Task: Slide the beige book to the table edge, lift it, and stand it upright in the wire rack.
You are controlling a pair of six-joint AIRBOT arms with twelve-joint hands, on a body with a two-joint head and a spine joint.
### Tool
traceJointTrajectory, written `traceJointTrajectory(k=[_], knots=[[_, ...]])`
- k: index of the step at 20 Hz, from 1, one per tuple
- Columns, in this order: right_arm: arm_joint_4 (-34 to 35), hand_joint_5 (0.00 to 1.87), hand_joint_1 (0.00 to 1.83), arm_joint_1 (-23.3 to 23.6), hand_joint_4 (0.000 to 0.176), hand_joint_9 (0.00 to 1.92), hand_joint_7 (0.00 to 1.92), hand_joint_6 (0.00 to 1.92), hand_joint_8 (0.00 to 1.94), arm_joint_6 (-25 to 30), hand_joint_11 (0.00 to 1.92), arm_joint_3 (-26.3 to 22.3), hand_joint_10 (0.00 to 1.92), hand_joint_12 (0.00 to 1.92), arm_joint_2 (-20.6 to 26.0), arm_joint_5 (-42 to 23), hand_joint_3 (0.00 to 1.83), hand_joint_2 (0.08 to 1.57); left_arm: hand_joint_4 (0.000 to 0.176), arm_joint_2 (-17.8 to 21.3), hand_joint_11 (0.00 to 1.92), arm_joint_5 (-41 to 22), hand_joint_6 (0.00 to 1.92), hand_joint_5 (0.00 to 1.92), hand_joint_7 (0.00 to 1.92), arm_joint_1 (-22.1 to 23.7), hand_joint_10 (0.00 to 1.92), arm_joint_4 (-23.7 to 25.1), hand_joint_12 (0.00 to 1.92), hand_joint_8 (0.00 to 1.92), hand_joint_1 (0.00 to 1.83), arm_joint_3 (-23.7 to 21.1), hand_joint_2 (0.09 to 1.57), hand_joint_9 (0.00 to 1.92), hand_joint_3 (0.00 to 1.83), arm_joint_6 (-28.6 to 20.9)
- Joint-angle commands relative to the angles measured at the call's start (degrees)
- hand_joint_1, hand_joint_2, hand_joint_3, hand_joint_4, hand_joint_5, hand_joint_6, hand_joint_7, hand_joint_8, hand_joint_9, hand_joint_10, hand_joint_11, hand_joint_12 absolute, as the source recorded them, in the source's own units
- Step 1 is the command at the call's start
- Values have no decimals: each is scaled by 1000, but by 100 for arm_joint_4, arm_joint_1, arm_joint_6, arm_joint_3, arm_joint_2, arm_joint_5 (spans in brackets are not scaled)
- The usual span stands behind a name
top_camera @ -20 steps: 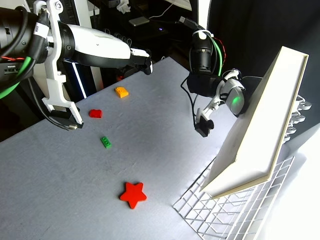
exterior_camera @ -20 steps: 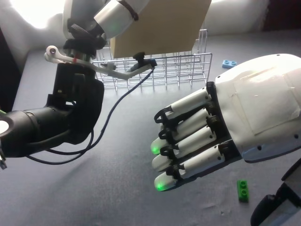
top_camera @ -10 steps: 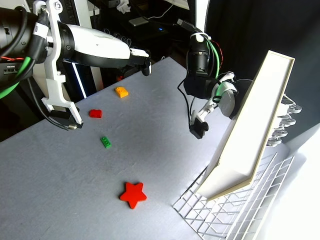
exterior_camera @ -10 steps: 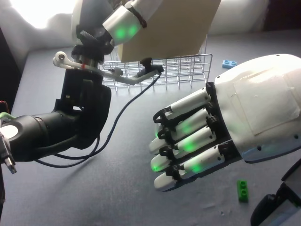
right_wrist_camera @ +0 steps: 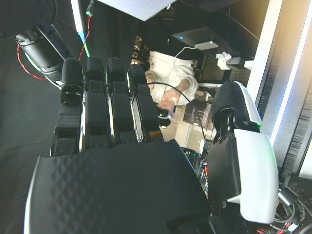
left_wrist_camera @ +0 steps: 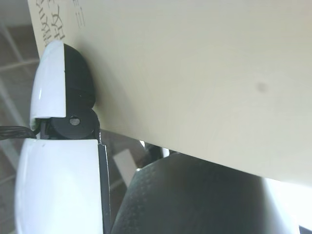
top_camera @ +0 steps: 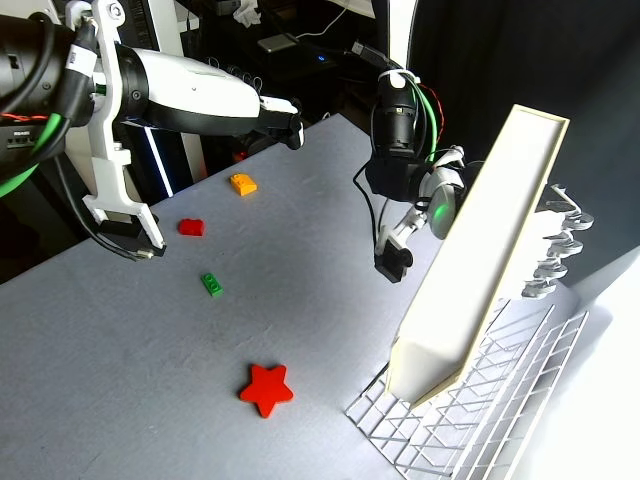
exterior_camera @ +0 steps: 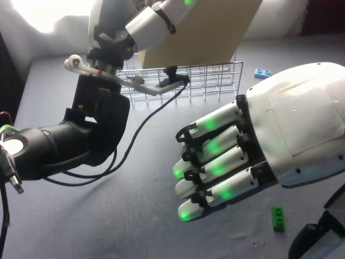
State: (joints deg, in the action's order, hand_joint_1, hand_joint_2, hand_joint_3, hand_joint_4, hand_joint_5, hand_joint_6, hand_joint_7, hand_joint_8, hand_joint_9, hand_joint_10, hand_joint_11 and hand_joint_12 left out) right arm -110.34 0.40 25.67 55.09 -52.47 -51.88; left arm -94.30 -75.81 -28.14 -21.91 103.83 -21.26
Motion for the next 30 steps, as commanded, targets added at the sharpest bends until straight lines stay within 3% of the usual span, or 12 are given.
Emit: traceJointTrajectory(k=[1,5,6,8,9,10,11,13,20,30], knots=[[483,252,130,32,0,292,273,2,3,-13,0,-15,3,843,19,5,2,1116,0,-7,797,-496,1168,750,753,39,1451,28,1384,1368,1352,51,1204,809,1,-59],[482,277,139,30,0,321,303,6,6,-27,0,-16,8,909,12,9,0,1115,0,-52,833,-447,1153,789,757,56,1408,28,1350,1346,1355,28,1193,829,0,160],[482,282,131,25,0,321,305,6,5,-34,0,-17,6,896,8,17,0,1116,0,-61,787,-442,1089,806,745,56,1334,28,1588,1317,1456,7,1173,800,5,202],[482,265,138,24,0,308,290,1,1,-37,0,-22,2,882,5,19,1,1119,0,-76,803,-442,1141,797,771,43,1414,29,1395,1327,1360,-41,1190,821,0,264],[483,253,128,24,0,294,278,0,0,-37,0,-27,0,876,3,18,2,1121,0,-87,788,-442,1064,816,764,31,1325,29,1595,1294,1458,-54,1169,807,2,290],[483,244,120,24,0,289,272,1,0,-37,0,-30,0,858,1,12,2,1123,0,-103,754,-443,1108,820,764,20,1408,29,1490,1328,1376,-58,1184,805,3,319],[483,247,103,24,0,287,269,2,0,-37,0,-35,0,852,1,11,1,1121,0,-115,756,-443,1062,819,766,8,1338,28,1623,1295,1462,-61,1173,799,0,339],[484,252,128,21,0,285,269,3,1,-37,0,-40,0,844,-2,12,0,1115,0,-138,754,-448,1157,765,757,-13,1451,28,1427,1367,1356,-63,1201,799,2,368],[494,246,128,18,0,284,265,5,5,-35,0,-41,6,859,-39,22,0,1119,0,-251,786,-566,1147,763,736,1,1471,28,1398,1411,1350,56,1210,790,0,409],[510,251,123,17,0,288,269,2,1,-32,0,-42,2,855,-51,38,1,1122,0,-114,807,-382,1128,798,747,12,1434,16,1358,1370,1354,445,1197,813,0,271]])
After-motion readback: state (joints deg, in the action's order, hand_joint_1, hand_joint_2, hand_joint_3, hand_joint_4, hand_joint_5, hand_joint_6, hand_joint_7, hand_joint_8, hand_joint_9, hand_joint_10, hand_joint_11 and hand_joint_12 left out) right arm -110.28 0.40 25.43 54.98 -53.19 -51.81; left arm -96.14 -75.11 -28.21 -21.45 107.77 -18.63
